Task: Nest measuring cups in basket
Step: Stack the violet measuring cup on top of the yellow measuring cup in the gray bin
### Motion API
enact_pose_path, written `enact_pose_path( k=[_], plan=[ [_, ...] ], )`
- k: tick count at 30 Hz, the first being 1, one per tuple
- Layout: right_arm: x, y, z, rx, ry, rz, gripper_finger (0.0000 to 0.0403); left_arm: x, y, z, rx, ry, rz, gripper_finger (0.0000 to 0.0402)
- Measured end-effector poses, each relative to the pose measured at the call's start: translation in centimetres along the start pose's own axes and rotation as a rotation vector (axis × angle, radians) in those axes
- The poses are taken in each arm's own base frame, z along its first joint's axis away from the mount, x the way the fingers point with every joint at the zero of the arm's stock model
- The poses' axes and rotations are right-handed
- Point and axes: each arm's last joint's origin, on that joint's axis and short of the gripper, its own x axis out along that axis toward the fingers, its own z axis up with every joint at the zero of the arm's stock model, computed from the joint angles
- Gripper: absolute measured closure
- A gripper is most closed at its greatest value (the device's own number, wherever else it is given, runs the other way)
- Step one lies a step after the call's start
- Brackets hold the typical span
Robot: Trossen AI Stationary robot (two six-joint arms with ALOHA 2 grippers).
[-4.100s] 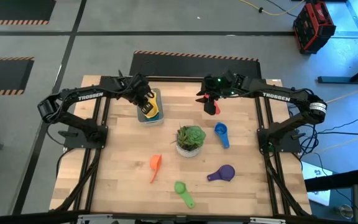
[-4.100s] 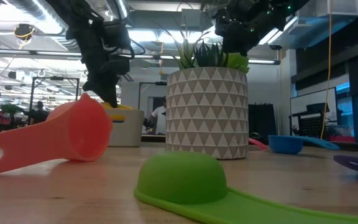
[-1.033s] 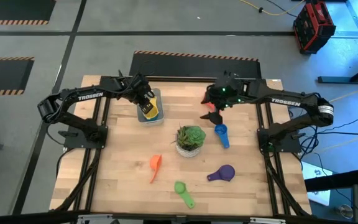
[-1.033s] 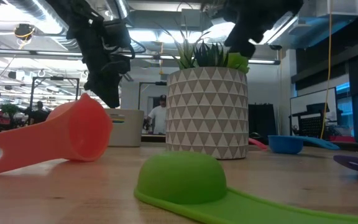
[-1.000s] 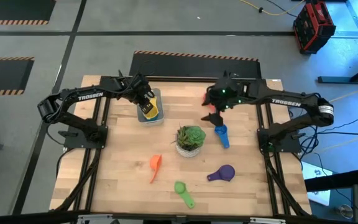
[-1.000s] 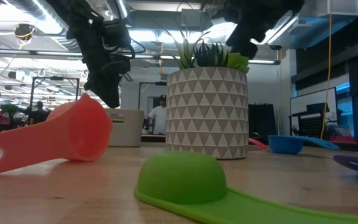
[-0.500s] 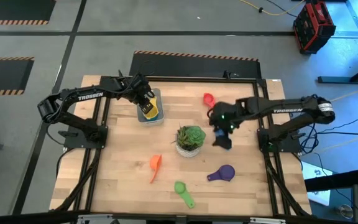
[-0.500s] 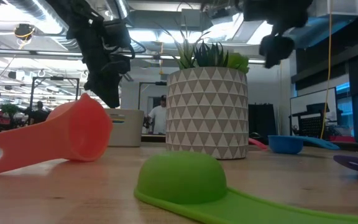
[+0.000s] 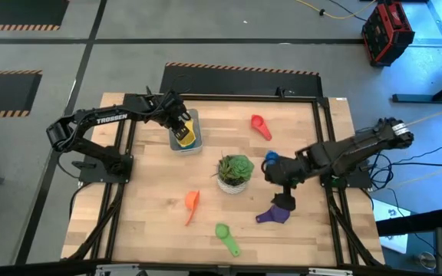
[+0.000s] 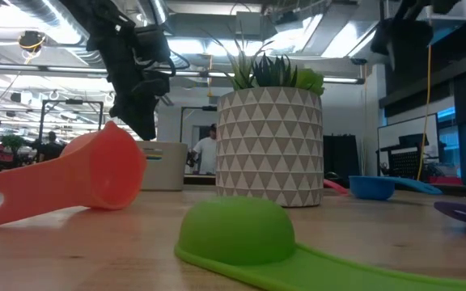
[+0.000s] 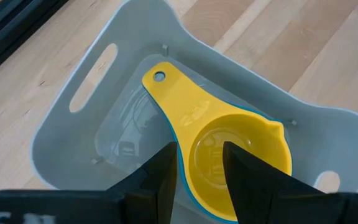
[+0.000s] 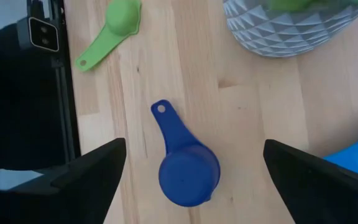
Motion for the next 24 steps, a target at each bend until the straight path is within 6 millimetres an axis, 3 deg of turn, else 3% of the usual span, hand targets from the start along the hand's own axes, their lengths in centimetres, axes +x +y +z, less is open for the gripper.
enact_pose_path(
  k=[5,12,24],
  plan=[
    [0.6,1.5,-1.0,-0.024,0.008,-0.022,0.0018,0.0,0.0,0.0,0.0,0.0,0.0,0.028],
    [2.9,3.3,-2.0,-0.091,0.091,-0.049,0.0018,0.0,0.0,0.0,0.0,0.0,0.0,0.028],
    [7.6,3.3,-2.6,-0.14,0.269,-0.179,0.0018,0.0,0.0,0.0,0.0,0.0,0.0,0.028]
  ],
)
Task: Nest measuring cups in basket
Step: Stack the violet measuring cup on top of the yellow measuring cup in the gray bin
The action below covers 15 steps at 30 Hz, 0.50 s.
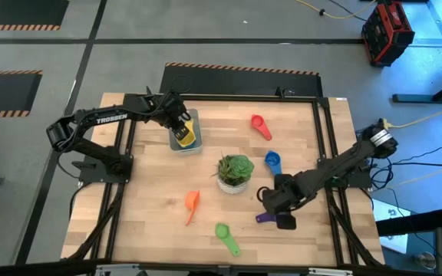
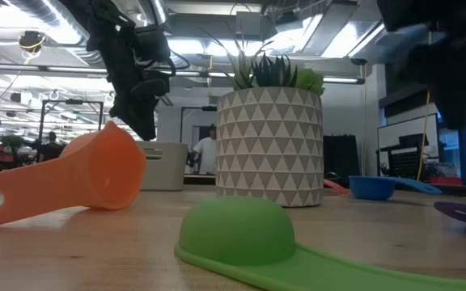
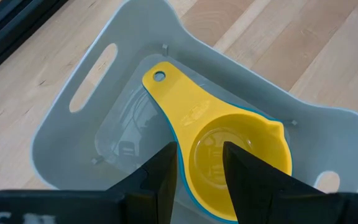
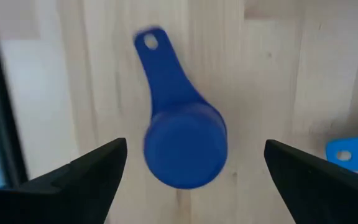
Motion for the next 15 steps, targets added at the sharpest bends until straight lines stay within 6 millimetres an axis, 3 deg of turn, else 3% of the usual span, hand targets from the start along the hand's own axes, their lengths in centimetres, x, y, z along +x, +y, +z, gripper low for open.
enact_pose_path(
  k=[15],
  plan=[
    [4.3,0.6,0.4,0.012,0.199,-0.005,0.0018,0.0,0.0,0.0,0.0,0.0,0.0,0.028]
  ],
)
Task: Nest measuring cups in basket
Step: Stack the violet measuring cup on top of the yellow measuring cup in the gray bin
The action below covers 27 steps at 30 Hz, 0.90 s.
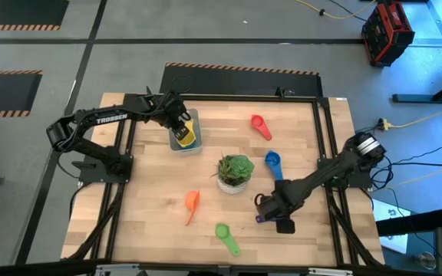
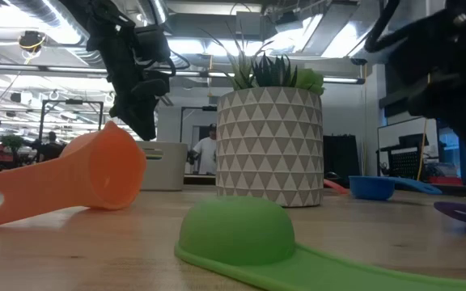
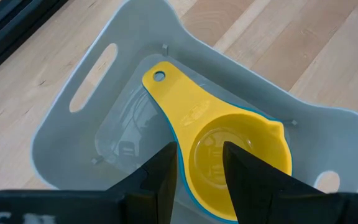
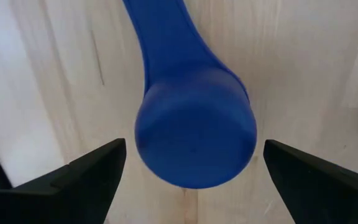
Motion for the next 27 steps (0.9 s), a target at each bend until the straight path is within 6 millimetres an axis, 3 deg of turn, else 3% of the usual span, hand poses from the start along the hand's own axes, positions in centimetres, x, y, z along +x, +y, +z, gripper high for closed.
enact_pose_path(
  k=[27],
  plan=[
    [3.4,0.1,0.9,-0.021,0.073,-0.104,0.0029,0.0,0.0,0.0,0.0,0.0,0.0,0.028]
  ],
)
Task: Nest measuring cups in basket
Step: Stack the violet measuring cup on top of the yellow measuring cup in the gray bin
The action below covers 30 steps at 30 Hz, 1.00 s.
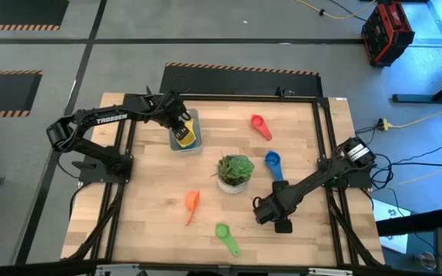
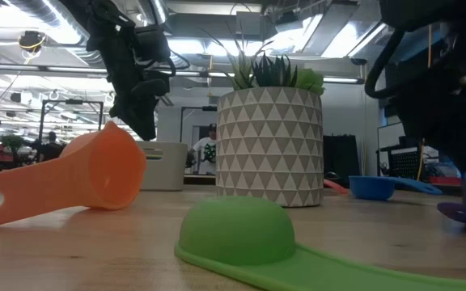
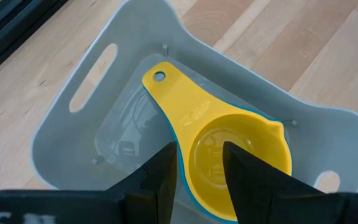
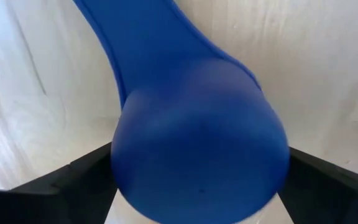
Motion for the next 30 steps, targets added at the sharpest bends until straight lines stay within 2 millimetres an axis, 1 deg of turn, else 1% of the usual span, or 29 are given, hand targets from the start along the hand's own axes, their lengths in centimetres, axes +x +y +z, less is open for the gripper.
enact_pose_path(
  k=[6,8,15,23,30],
  plan=[
    [0.05,0.0,0.01,0.001,0.003,-0.001,0.0067,0.0,0.01,0.0,0.0,0.0,0.0,0.028],
    [0.05,0.0,0.01,0.003,0.003,-0.001,0.0074,0.0,0.01,0.0,0.0,0.0,0.0,0.028],
    [0.05,-0.02,-0.01,0.032,0.006,0.0,0.0067,0.0,0.01,0.0,0.0,0.0,0.0,0.028],
    [0.04,-0.24,-0.4,0.038,0.047,-0.022,0.0069,0.0,0.01,0.0,0.0,0.0,0.0,0.028],
    [-0.68,-0.37,-0.72,0.034,0.098,-0.051,0.0069,0.0,0.01,0.0,0.0,0.0,0.0,0.028]
  ],
)
